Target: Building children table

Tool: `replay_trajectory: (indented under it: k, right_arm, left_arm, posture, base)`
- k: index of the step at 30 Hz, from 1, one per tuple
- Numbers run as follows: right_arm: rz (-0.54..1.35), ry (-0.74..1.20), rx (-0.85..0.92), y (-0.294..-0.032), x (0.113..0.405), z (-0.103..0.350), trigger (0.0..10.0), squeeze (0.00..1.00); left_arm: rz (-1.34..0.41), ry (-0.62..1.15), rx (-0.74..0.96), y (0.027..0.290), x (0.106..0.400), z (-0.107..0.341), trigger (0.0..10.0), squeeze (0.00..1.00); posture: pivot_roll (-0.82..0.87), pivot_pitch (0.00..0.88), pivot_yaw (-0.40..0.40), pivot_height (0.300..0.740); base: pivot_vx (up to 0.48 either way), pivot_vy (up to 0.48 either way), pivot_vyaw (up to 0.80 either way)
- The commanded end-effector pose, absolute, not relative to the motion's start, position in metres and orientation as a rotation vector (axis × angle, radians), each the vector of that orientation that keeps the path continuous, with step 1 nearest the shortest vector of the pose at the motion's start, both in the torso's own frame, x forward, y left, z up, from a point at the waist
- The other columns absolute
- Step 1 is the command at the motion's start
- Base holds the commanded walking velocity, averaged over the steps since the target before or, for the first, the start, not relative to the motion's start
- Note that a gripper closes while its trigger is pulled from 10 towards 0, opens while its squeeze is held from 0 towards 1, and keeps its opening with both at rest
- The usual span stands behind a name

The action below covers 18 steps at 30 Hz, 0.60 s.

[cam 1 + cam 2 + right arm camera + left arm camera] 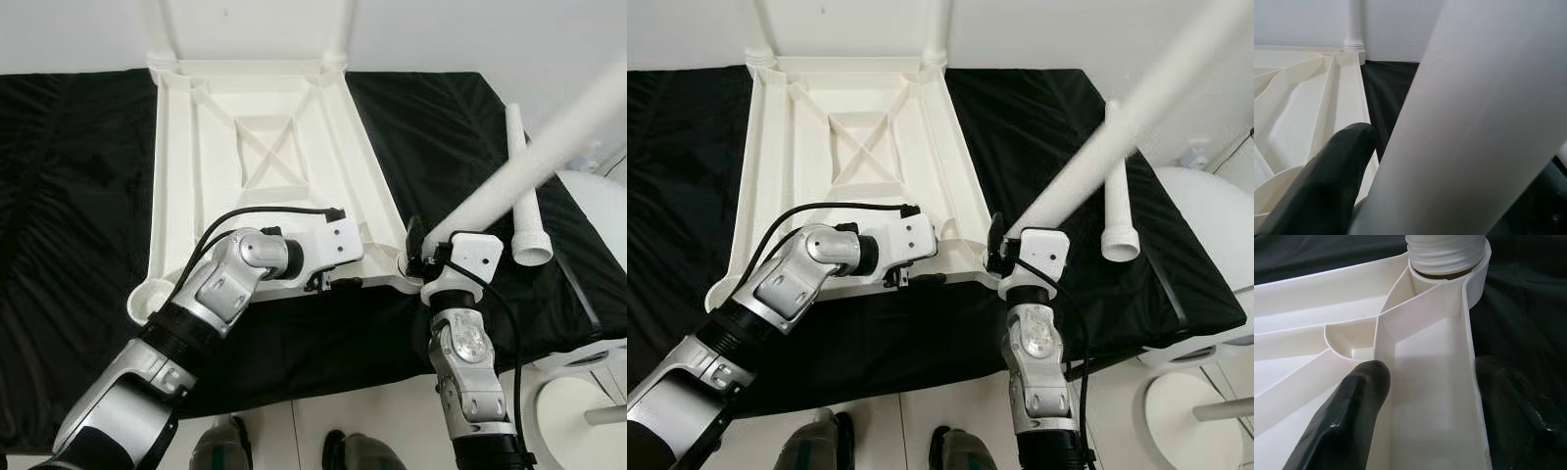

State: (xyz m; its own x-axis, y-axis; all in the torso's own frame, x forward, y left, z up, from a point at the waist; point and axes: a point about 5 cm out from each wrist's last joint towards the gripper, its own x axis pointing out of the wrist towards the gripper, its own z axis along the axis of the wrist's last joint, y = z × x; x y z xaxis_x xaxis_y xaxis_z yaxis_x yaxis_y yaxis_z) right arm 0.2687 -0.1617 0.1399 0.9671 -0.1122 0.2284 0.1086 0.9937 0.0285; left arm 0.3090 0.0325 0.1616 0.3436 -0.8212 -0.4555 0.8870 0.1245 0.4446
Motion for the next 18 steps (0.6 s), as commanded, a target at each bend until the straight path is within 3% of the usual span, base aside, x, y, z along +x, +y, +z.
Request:
replay_trajectory:
  k: [1,6,7,9,10,18]
  right_arm:
    - [-0.122,-0.140,0.012,-0.1677,0.2659,0.1222,10.0,0.00]
    - [-0.102,-0.149,0.018,-0.1680,0.2670,0.1236,10.0,0.00]
    - [-0.096,-0.157,0.017,-0.1686,0.2676,0.1248,3.4,0.00]
    - [-0.096,-0.157,0.017,-0.1686,0.2676,0.1248,3.4,0.00]
    - [-0.088,-0.168,0.018,-0.1697,0.2685,0.1269,0.0,0.00]
    - [-0.057,-0.188,0.019,-0.1734,0.2718,0.1320,0.0,0.00]
  left_arm:
    - [-1.236,0.098,0.740,0.0329,0.3108,0.1639,10.0,0.00]
    - [-1.235,0.097,0.736,0.0330,0.3109,0.1640,10.0,0.00]
    - [-1.234,0.096,0.736,0.0331,0.3110,0.1640,10.0,0.00]
    - [-1.234,0.096,0.736,0.0331,0.3110,0.1640,10.0,0.00]
    - [-1.232,0.095,0.737,0.0333,0.3112,0.1641,10.0,0.00]
    - [-1.232,0.093,0.736,0.0336,0.3115,0.1648,10.0,0.00]
  posture:
    - [-0.01,0.112,-0.049,0.740]
    - [0.00,0.111,-0.050,0.740]
    - [0.00,0.110,-0.050,0.740]
    - [0.00,0.110,-0.050,0.740]
    - [0.00,0.110,-0.051,0.740]
    - [0.00,0.108,-0.050,0.740]
  base:
    - [0.000,0.000,0.00]
    - [0.000,0.000,0.00]
    - [0.000,0.000,0.00]
    - [0.000,0.000,0.00]
    - [0.000,0.000,0.00]
    - [0.000,0.000,0.00]
